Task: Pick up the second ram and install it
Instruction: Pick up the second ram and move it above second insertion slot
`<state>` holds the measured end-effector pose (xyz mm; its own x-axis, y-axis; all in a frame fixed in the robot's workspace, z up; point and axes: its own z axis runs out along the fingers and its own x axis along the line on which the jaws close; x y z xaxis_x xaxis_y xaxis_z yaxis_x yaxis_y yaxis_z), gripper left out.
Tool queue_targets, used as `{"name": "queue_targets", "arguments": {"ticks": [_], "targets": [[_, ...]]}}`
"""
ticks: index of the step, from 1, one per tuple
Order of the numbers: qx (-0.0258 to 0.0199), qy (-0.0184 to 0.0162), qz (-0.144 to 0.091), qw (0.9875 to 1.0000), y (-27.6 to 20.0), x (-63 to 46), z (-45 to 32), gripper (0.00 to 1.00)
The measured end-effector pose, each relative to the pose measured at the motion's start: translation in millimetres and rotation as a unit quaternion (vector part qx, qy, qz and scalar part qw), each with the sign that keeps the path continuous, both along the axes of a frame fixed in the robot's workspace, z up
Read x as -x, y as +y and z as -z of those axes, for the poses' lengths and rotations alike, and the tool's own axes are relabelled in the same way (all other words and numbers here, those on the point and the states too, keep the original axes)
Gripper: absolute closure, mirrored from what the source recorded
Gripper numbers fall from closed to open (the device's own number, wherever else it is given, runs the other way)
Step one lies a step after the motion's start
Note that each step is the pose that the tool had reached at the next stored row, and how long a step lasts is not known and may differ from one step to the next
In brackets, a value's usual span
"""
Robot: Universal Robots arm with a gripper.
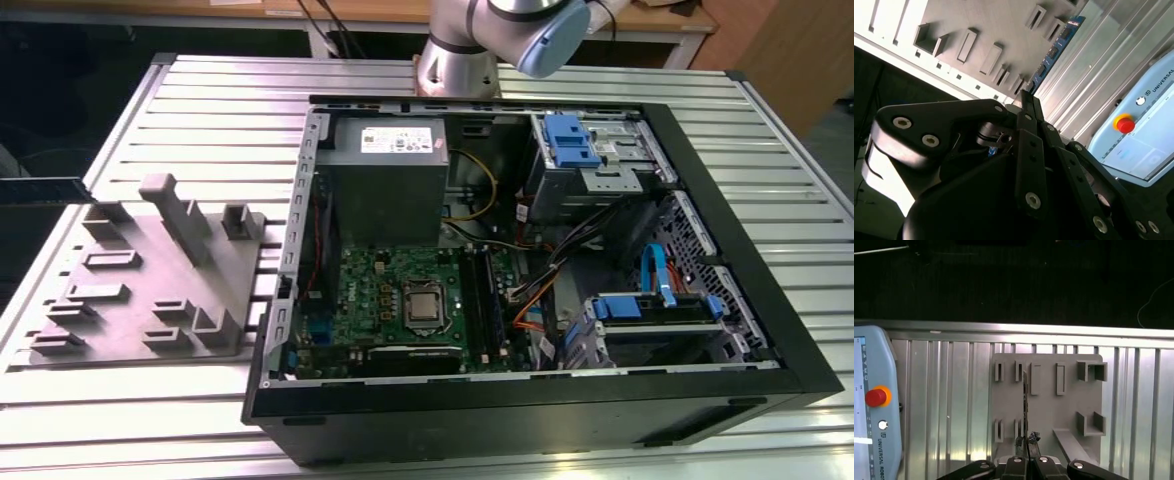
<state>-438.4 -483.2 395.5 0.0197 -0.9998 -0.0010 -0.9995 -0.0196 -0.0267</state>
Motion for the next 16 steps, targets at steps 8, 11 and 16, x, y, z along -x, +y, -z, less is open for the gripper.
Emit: {"name": "queue_targets", "arguments": {"ticks": [8,11,16], "targets": [[0.0000,-0.0008,0.000,1.0000,0.0,0.0,-13.2,0.89],[0.0000,-0.0009,0.000,1.0000,0.0,0.0,-16.1,0.89],[0.0000,-0.0008,0.000,1.0000,0.0,0.0,-16.3,0.89]]}}
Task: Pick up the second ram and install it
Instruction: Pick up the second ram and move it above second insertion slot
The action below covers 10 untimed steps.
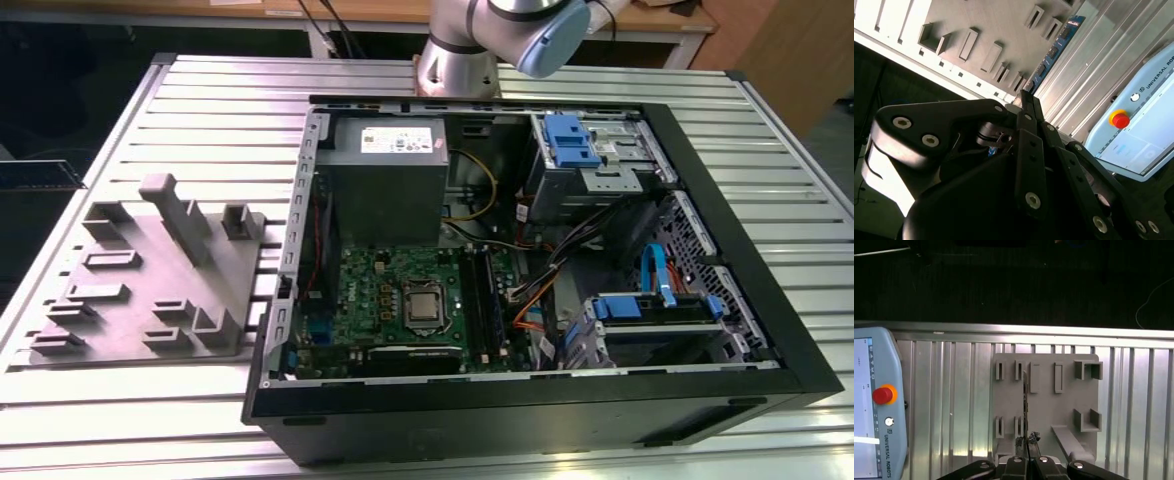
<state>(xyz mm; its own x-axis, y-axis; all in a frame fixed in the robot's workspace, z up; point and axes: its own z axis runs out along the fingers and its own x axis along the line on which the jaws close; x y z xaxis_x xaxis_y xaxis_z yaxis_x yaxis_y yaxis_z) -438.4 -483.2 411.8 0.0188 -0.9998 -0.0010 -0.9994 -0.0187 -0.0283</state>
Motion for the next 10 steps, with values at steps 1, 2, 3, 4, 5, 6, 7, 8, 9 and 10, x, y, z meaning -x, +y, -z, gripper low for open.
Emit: {"name": "queue_targets", "arguments": {"ticks": [1,2,3,4,5,6,7,8,9,10], "targets": [[0.0000,0.0000,0.000,1.0000,0.0,0.0,0.0,0.89],[0.0000,0.0000,0.000,1.0000,0.0,0.0,0.0,0.89],[0.0000,0.0000,0.000,1.0000,0.0,0.0,0.0,0.89],[-0.0001,0.0000,0.000,1.0000,0.0,0.0,0.0,0.89],[-0.0001,0.0000,0.000,1.0000,0.0,0.0,0.0,0.89],[-0.0001,0.0001,0.000,1.0000,0.0,-0.5,-0.1,0.89],[-0.0001,0.0001,0.000,1.0000,0.1,-1.3,-0.2,0.89],[-0.0001,0.0000,0.000,1.0000,0.0,-2.3,0.0,0.89],[-0.0001,0.0001,0.000,1.0000,0.0,-4.1,0.0,0.89],[-0.0001,0.0000,0.000,1.0000,0.0,-6.3,0.0,0.89]]}}
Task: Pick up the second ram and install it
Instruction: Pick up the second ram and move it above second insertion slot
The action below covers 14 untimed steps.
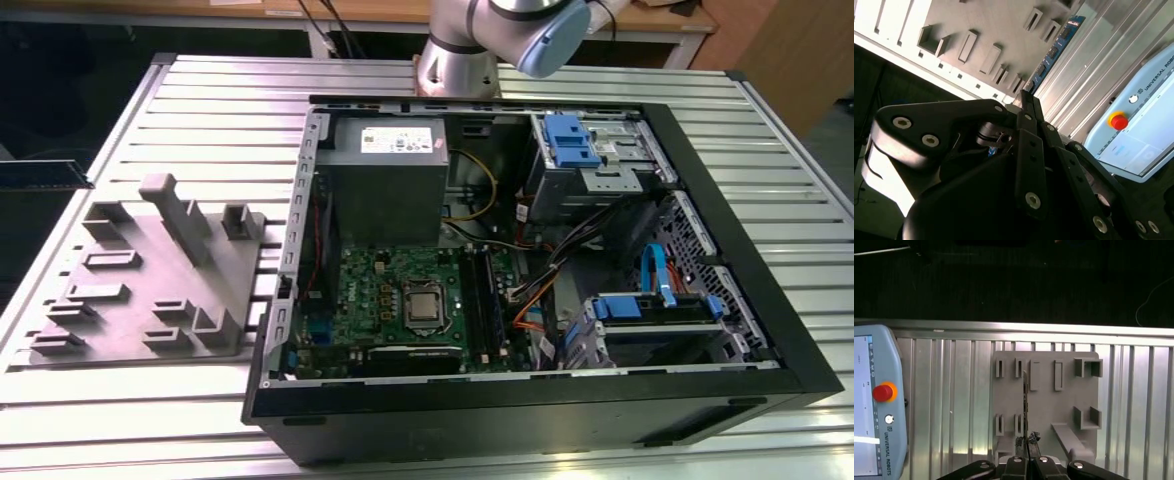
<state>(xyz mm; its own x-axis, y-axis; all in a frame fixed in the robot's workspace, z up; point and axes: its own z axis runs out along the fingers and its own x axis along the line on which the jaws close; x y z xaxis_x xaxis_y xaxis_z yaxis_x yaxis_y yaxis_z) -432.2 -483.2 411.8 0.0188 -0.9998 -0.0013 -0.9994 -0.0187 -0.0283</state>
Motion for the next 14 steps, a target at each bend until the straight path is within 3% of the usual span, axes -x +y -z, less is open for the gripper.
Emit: {"name": "queue_targets", "arguments": {"ticks": [14], "targets": [[0.0000,0.0000,0.000,1.0000,0.0,-32.2,0.1,0.89]]}}
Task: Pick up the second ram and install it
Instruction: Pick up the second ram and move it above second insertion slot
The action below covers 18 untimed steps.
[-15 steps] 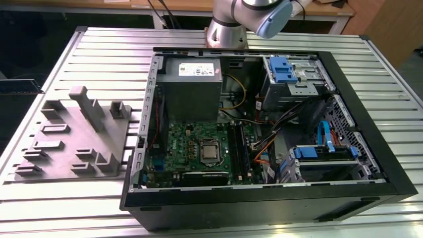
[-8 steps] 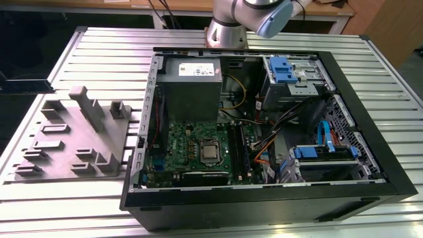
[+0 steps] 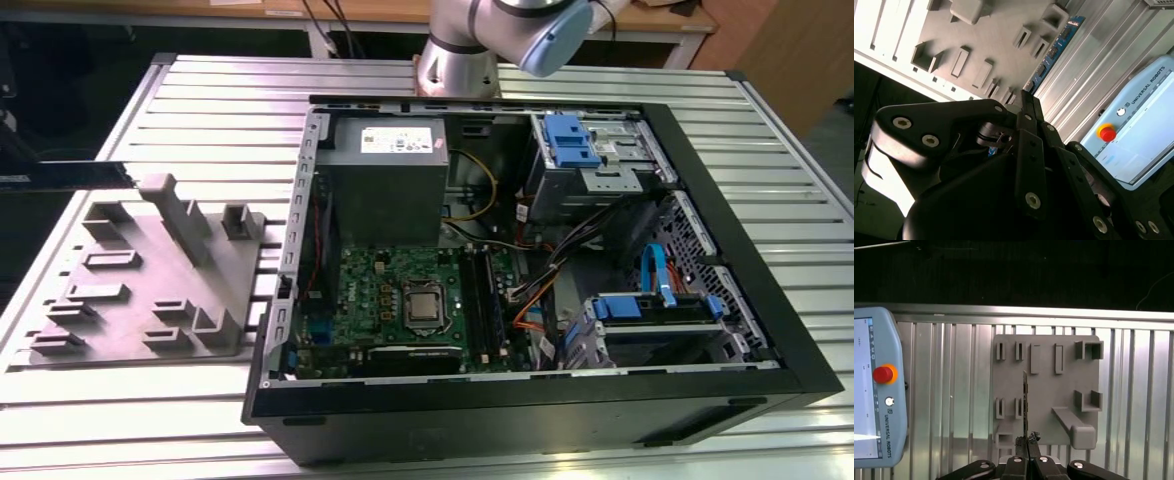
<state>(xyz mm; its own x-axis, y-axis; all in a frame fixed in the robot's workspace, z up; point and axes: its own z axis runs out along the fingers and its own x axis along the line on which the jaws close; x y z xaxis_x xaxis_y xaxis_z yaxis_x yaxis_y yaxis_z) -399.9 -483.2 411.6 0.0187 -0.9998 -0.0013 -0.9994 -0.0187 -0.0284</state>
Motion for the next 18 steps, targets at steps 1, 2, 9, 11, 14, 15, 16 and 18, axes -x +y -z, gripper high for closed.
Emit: {"name": "queue_targets", "arguments": {"ticks": [1,2,9,11,14,15,16,18], "targets": [[0.0000,0.0000,0.000,1.0000,0.0,-2.5,0.0,0.89],[0.0000,0.0001,0.000,1.0000,0.0,-5.3,0.0,0.89],[0.0000,0.0000,0.002,1.0000,0.0,-23.8,0.5,0.89],[0.0000,0.0000,0.003,1.0000,0.0,-27.0,0.9,0.89],[0.0000,0.0000,0.007,1.0000,0.0,-31.1,1.4,0.89],[0.0000,0.0000,0.008,1.0000,0.0,-32.3,1.6,0.89],[0.0000,0.0000,0.010,1.0000,0.0,-33.5,1.8,0.89],[0.0000,0.0000,0.013,0.9999,0.0,-35.6,2.3,0.89]]}}
